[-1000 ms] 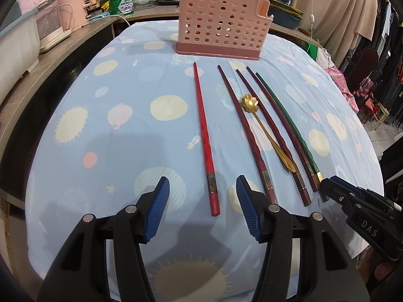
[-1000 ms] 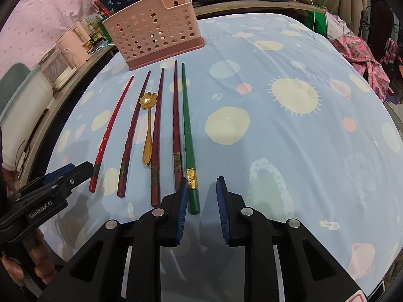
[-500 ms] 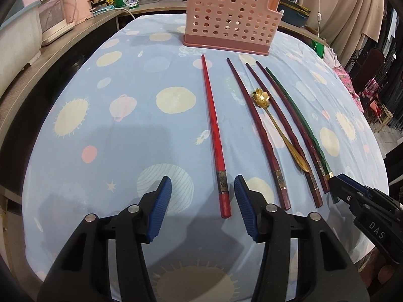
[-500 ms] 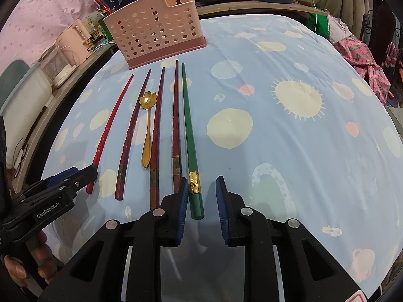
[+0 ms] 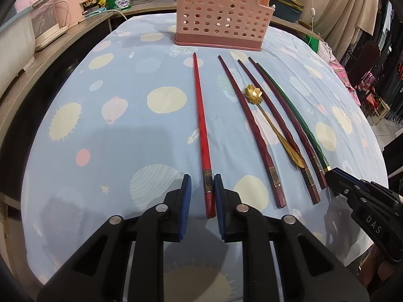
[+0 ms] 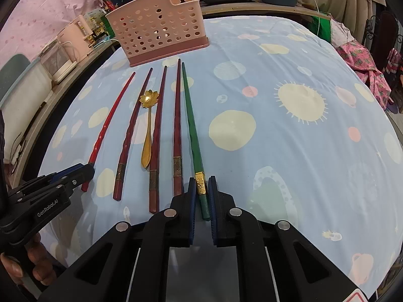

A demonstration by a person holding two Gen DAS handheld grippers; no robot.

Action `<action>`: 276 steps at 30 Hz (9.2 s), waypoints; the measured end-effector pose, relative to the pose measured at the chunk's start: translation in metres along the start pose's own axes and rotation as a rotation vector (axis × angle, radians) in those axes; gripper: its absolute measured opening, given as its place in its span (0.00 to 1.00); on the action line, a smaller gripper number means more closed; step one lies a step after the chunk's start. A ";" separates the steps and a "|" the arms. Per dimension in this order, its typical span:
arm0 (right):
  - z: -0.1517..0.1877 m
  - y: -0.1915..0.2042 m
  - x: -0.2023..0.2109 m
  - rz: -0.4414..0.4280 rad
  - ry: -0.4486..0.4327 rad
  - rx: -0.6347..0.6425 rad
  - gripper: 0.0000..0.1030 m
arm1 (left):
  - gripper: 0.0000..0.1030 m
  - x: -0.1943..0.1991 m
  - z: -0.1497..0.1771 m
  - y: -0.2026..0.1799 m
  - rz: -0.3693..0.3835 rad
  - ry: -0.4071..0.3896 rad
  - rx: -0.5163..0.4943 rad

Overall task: Organize utensils
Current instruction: 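Grasp and lift the other green chopstick with the right tool while the left tool approaches a red chopstick, then carry the green and red chopsticks into the basket and open both tools, then withdraw both open tools from the basket back over the remaining utensils, then grasp a dark red chopstick with the right tool while the left tool grasps another, then lift both dark red chopsticks into the pink basket and open both tools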

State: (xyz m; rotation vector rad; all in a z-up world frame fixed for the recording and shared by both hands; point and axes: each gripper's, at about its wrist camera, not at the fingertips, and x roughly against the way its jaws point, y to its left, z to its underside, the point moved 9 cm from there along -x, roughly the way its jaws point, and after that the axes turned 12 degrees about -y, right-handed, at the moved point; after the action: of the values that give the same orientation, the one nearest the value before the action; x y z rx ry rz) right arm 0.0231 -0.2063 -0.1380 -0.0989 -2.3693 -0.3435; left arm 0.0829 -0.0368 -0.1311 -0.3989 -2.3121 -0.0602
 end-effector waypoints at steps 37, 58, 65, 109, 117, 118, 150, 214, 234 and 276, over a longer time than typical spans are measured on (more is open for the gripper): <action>-0.125 0.000 0.072 -0.088 -0.272 -0.100 0.07 | 0.07 0.079 -0.126 0.000 0.058 -0.263 0.062; -0.258 0.013 0.113 -0.146 -0.537 -0.102 0.07 | 0.07 0.121 -0.263 0.014 0.037 -0.507 0.063; -0.314 0.027 0.124 -0.199 -0.646 -0.141 0.07 | 0.07 0.140 -0.323 0.018 0.032 -0.622 0.086; -0.357 0.042 0.004 -0.117 -0.544 -0.170 0.27 | 0.37 0.045 -0.366 0.035 -0.009 -0.567 0.116; -0.347 0.042 0.019 -0.120 -0.554 -0.153 0.28 | 0.43 0.049 -0.353 0.038 -0.026 -0.551 0.120; -0.343 0.042 0.020 -0.122 -0.552 -0.151 0.28 | 0.43 0.049 -0.350 0.038 -0.028 -0.548 0.118; -0.197 0.026 0.036 -0.107 -0.365 -0.135 0.28 | 0.50 0.044 -0.220 0.024 -0.040 -0.374 0.082; -0.008 0.008 -0.011 -0.024 -0.038 0.023 0.11 | 0.27 -0.007 -0.001 -0.047 0.094 0.023 -0.055; -0.013 0.010 0.001 -0.054 -0.045 0.004 0.08 | 0.07 0.018 -0.019 -0.024 0.075 -0.037 -0.009; -0.213 0.018 0.098 -0.164 -0.485 -0.065 0.07 | 0.07 0.102 -0.227 0.006 0.045 -0.435 0.063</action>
State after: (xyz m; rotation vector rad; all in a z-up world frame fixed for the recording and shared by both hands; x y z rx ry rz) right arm 0.0951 -0.2497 0.0822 -0.0181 -2.8552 -0.5227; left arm 0.1759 -0.0415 0.0993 -0.4681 -2.7219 0.1341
